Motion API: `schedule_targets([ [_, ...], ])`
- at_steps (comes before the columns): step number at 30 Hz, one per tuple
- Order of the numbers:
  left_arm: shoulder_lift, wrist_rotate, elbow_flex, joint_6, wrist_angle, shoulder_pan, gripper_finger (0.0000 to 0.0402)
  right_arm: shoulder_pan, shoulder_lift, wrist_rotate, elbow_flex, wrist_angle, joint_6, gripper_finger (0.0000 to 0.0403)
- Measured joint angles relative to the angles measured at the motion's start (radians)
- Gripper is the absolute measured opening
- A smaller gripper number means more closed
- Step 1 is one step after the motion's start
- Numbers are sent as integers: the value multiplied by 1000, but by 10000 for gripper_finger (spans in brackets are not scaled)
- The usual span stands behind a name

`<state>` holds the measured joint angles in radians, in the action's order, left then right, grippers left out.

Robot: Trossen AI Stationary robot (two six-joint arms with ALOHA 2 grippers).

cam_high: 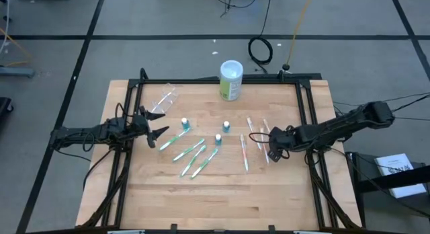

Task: Pick & Place toothbrushing station
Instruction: Put the orange toothbrush into the left section of the transparent organizer

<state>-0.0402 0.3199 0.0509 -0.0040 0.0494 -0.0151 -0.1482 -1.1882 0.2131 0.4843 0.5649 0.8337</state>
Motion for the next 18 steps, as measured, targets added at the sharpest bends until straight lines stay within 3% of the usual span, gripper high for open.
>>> schedule_targets([
  [5,0,0,0,0,0,0,294,0,-4,23,-1,21,43,183],
  [15,0,0,0,0,0,0,294,3,-5,99,-3,11,28,52],
  [18,0,0,0,0,0,0,294,3,4,114,-5,2,1,36],
])
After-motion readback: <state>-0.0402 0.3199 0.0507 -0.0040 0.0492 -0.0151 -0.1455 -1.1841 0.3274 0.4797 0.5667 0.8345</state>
